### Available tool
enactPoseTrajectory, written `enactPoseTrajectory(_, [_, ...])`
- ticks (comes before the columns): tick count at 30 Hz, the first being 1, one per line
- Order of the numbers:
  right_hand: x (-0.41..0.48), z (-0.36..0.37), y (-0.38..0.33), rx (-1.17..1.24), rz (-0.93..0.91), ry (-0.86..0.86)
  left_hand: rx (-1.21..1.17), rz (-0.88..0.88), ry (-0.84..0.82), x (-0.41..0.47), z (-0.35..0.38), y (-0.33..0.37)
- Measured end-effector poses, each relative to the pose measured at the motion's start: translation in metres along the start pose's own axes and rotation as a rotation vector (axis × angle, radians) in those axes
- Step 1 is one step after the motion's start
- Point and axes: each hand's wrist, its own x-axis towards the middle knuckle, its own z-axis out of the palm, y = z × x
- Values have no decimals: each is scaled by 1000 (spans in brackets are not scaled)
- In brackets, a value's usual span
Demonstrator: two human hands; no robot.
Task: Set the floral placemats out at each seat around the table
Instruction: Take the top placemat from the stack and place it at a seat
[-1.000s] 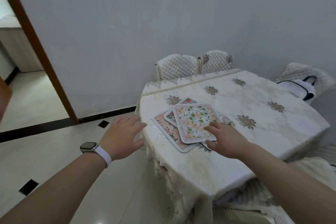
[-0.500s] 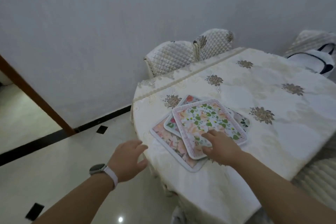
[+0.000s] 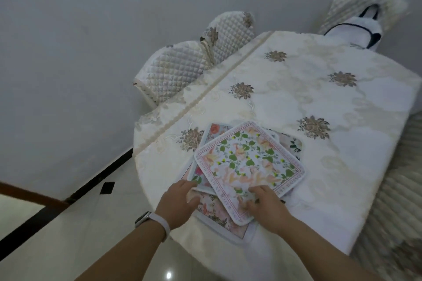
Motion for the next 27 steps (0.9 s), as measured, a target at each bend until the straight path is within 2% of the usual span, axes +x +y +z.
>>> enactPoseTrajectory(4, [-11, 15, 7, 75, 122, 61, -137, -36, -93, 37, 9, -4])
enactPoseTrajectory(9, [-14, 36, -1, 133, 267, 269, -314, -38, -101, 97, 5, -11])
enactPoseTrajectory(18, [11, 58, -34, 367, 673, 526, -298, 158, -234, 196, -7, -22])
enactPoseTrajectory(23, [17, 60, -43, 464, 771, 642, -256, 234, -277, 225, -3, -10])
enactPoseTrajectory(27, [23, 69, -35, 612, 827, 739, -331, 188, -311, 235, -4, 1])
